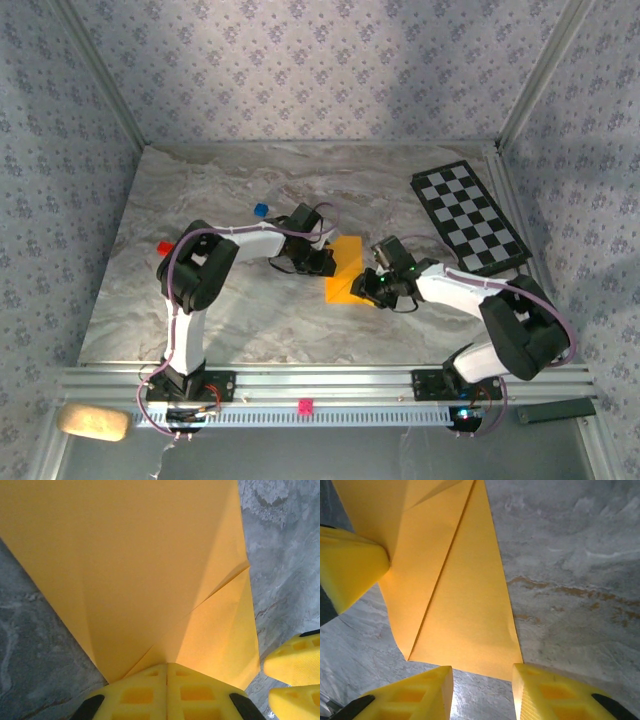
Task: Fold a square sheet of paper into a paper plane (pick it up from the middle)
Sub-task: Turn over the paper at the center of the table.
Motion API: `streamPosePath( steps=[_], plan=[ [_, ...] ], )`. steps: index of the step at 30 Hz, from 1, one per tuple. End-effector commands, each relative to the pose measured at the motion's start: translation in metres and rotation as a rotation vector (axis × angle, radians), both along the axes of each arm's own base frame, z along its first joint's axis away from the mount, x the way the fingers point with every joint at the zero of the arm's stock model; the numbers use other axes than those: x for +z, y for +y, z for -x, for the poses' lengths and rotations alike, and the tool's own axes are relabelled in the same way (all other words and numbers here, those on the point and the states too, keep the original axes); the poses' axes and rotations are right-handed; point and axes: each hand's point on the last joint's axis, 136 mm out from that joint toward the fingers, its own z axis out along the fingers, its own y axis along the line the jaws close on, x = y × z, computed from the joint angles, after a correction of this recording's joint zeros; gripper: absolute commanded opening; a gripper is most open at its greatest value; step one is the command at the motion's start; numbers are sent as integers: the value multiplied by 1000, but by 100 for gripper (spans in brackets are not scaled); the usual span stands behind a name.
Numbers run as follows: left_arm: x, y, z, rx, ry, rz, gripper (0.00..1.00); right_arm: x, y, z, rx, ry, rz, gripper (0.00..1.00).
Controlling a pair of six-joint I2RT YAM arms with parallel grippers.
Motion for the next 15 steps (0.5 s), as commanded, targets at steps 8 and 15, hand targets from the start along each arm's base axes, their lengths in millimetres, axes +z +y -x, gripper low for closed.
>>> streamPosePath(
  steps=[8,15],
  plan=[
    [-11,5,12,2,20,-47,6,-4,14,-13,-41,-3,-90,37],
    [-13,6,12,1,23,-49,6,17,25,-42,-53,-91,-197,44]
  ],
)
